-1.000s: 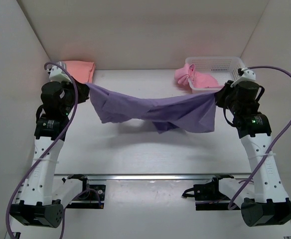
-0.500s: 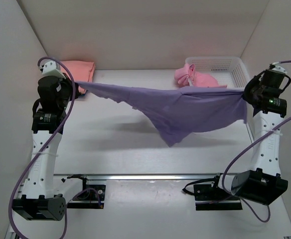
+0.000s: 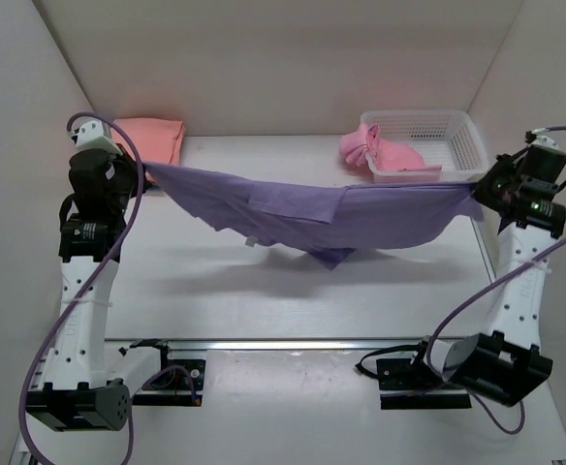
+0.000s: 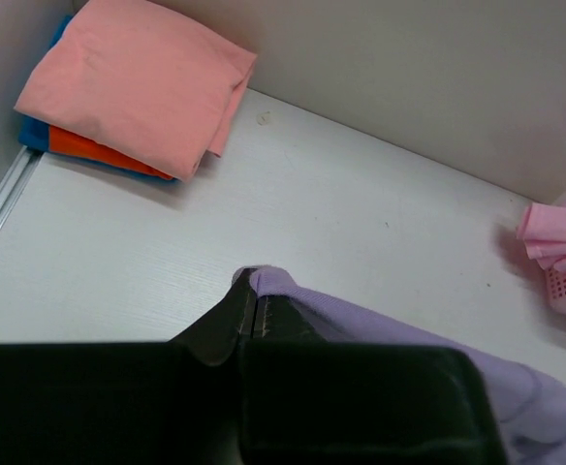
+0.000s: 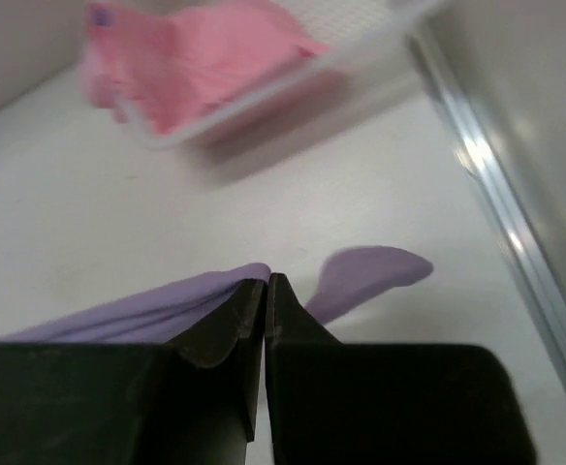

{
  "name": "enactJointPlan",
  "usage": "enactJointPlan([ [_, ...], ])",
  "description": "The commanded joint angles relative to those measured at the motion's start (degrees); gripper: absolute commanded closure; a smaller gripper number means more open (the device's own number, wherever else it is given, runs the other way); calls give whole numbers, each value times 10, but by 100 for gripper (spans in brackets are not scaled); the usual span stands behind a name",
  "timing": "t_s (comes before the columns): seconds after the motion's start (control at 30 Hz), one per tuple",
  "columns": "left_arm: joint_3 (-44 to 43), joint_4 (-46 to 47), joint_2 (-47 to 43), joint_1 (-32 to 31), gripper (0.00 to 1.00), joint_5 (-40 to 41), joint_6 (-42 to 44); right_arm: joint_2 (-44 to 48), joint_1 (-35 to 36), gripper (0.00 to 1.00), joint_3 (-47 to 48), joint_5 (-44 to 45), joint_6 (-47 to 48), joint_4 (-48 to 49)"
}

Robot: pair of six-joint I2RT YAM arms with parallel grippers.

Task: Fold and stack the t-shirts
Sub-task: Flatten out the tshirt

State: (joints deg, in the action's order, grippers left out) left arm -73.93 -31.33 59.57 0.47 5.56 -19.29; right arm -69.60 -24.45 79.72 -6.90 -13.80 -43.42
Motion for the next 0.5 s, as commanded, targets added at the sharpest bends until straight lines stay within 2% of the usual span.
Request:
enactJointPlan([
  [0.0, -33, 16, -6, 20, 100, 34, 0, 121, 11, 100, -70, -219, 63, 174],
  [0.03, -34, 12, -4, 16, 100, 38, 6, 144, 25, 100, -109, -225, 48, 235],
  [0.1, -36, 11, -6, 14, 100, 42, 4, 184, 31, 100, -126, -102, -29, 246],
  [0.13, -37, 12, -4, 16, 100, 38, 5, 181, 10, 100, -102, -21, -50, 207],
  [0.2, -33, 14, -8, 14, 100, 37, 2, 120, -19, 100, -65, 29, -76, 142],
  [0.27, -33, 18, -6, 16, 100, 38, 7, 47, -43, 100, 1, 29, -56, 29],
  [0.37, -28, 17, -9, 12, 100, 33, 2, -55, 20, 100, 86, 22, 23, -66],
  [0.47, -17, 26, -10, 16, 100, 14, 0, -77, 87, 100, 92, -94, 78, -65],
])
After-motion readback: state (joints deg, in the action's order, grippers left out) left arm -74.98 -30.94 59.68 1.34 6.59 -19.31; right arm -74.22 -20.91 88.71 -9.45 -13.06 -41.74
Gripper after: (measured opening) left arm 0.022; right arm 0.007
